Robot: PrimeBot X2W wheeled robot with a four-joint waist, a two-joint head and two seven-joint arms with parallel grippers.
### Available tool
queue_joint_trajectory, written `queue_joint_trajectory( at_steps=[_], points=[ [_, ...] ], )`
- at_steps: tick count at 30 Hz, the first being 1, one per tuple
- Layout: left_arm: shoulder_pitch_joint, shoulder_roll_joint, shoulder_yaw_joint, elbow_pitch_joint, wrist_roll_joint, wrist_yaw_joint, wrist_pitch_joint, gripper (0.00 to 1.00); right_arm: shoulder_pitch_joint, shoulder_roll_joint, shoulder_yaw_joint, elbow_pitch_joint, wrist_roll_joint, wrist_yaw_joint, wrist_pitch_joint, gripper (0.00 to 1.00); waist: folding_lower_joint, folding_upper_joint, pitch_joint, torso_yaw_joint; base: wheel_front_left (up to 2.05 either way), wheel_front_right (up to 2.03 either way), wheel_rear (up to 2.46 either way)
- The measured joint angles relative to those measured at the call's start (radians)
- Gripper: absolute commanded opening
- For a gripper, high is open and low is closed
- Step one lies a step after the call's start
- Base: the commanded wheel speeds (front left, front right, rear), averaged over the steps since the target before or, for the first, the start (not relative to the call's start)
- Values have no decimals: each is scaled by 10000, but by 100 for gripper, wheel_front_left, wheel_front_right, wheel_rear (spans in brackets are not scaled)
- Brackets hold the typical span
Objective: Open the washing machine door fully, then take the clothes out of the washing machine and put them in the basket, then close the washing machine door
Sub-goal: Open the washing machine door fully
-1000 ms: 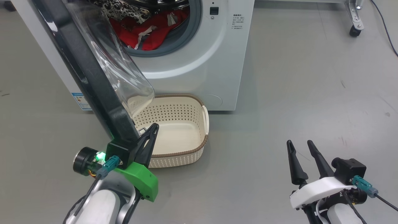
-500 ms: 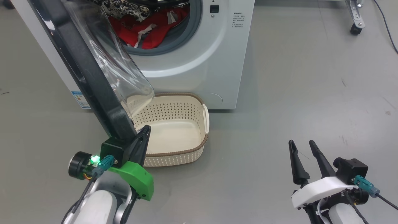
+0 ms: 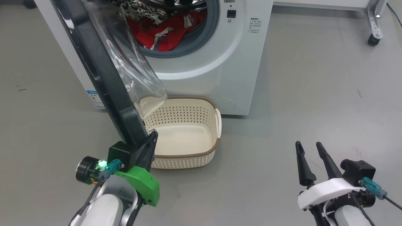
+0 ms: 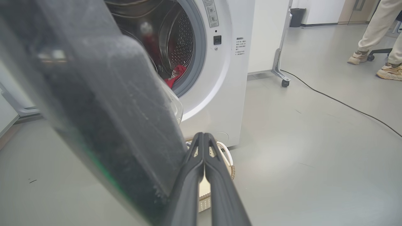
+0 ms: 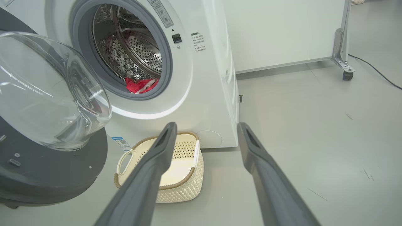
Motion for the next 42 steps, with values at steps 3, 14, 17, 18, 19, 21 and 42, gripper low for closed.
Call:
queue_joint_trajectory(
  at_steps=[3, 14, 17, 18, 19, 21, 42],
  points=[
    [0, -17, -27, 71, -10, 2, -19, 0, 7, 19, -6, 25, -15, 6, 0, 100, 0, 0, -57, 171, 0, 0, 0],
    [3, -48, 61, 198, -69, 15, -167, 0, 19, 121, 40, 31, -73, 10, 0, 100, 0, 0, -118, 783, 0, 0, 0],
    [3, -52, 165, 236, -100, 56, -176, 0, 27, 121, 29, 31, -73, 12, 0, 100, 0, 0, -91, 939, 0, 0, 0],
    [3, -52, 198, 249, -104, 92, -178, 0, 35, 121, 25, 31, -73, 12, 0, 100, 0, 0, -82, 995, 0, 0, 0],
    [3, -48, 219, 261, -113, 100, -190, 0, 46, 121, 23, 31, -75, 12, 0, 100, 0, 0, -74, 1051, 0, 0, 0],
    [3, -46, 265, 286, -140, 151, -228, 0, 56, 121, 25, 35, -94, 15, 0, 100, 0, 0, -59, 1169, 0, 0, 0],
    [5, 54, 980, 414, -525, 389, -533, 0, 47, 81, 201, 35, -332, 94, 0, 100, 0, 0, 460, 2010, 0, 0, 0]
  ],
)
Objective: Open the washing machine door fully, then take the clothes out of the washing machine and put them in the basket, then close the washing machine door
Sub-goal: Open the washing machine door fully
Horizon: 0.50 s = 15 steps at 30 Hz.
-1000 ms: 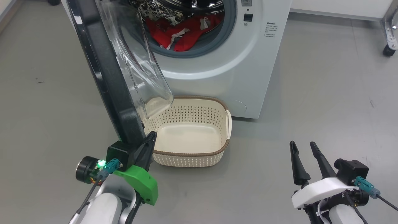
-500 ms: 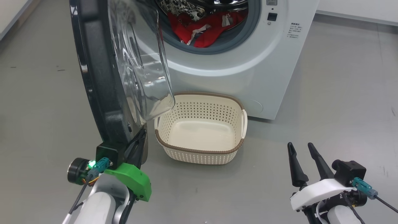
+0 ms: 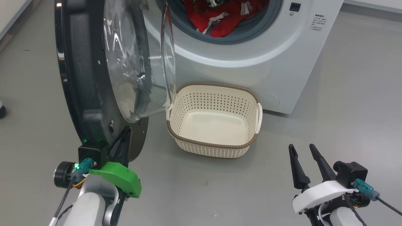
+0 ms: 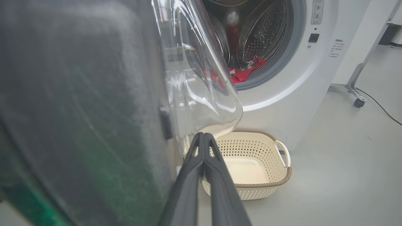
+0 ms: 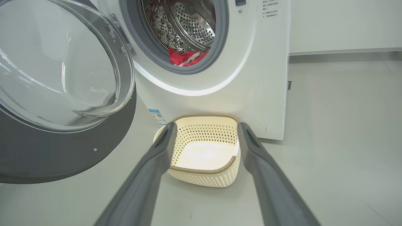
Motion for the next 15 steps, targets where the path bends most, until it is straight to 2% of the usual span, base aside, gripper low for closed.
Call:
queue_joint_trajectory(
  at_steps=[15],
  points=[
    [2, 278, 1158, 35, -558, 410, -393, 0, -223, -251, 132, -25, -105, 2, 2, 100, 0, 0, 646, 150, 0, 0, 0]
  ],
)
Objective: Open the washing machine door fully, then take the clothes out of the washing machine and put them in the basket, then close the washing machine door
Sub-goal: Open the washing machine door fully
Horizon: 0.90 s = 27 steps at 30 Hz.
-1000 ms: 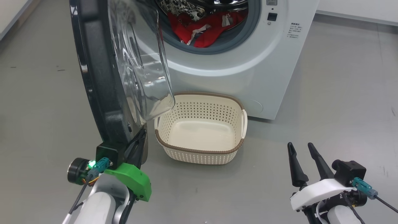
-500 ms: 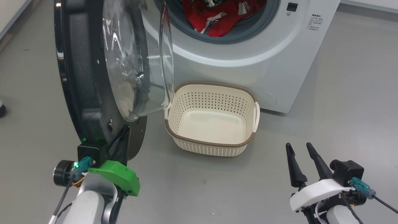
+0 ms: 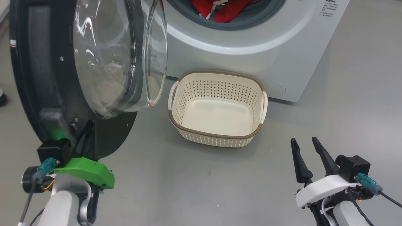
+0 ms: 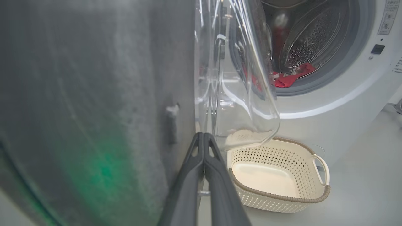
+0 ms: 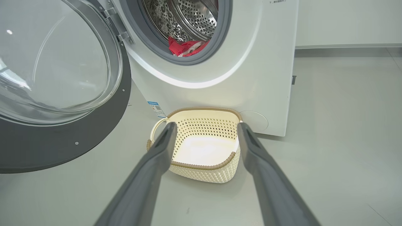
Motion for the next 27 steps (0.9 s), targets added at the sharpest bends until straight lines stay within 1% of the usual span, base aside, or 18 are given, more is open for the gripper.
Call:
queue_joint_trajectory(
  at_steps=[6, 14, 24, 27],
  points=[
    [-16, 309, 694, -19, -238, 159, -205, 0, -157, -171, 27, -94, -84, 2, 31, 100, 0, 0, 360, -64, 0, 0, 0],
    [-256, 531, 1469, 65, -734, 251, -307, 0, -309, -349, -58, -219, -123, 2, 33, 100, 0, 0, 829, -137, 0, 0, 0],
    [-625, 913, 2295, 376, -1028, 336, -516, 0, -496, -522, -98, -305, -157, 2, 125, 100, 0, 0, 1242, -137, 0, 0, 0],
    [-709, 991, 2671, 456, -1331, 355, -577, 0, -541, -548, -100, -349, -159, 2, 134, 100, 0, 0, 1340, -142, 0, 0, 0]
  ],
)
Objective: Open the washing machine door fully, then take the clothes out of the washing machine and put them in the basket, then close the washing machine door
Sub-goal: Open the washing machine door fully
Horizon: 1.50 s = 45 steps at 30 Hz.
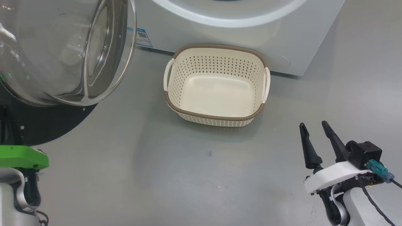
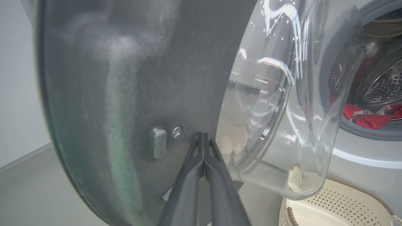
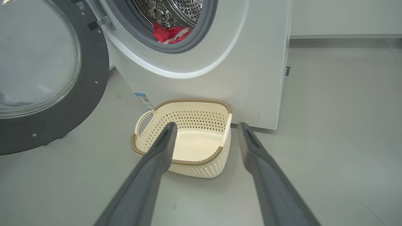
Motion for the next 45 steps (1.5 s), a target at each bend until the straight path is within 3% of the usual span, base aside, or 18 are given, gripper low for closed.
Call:
queue_joint_trajectory(
  at_steps=[10, 25, 33, 45],
  points=[
    [-395, 736, 838, 552, -320, 27, -82, 0, -138, -178, -25, -263, -38, -2, 119, 100, 0, 0, 416, -46, 0, 0, 0],
    [-1052, 1676, 1214, 1384, -583, -157, 81, 0, -373, -479, -165, -698, -104, -13, 339, 100, 0, 0, 1217, -127, 0, 0, 0],
    [-1303, 1760, 1172, 1841, -562, -251, 10, 0, -449, -518, -213, -669, -105, -13, 337, 100, 0, 0, 1335, -165, 0, 0, 0],
    [-1311, 1647, 372, 2347, -65, -581, -161, 0, -477, -299, -213, -295, -81, -13, 234, 100, 0, 0, 796, -210, 0, 0, 0]
  ],
)
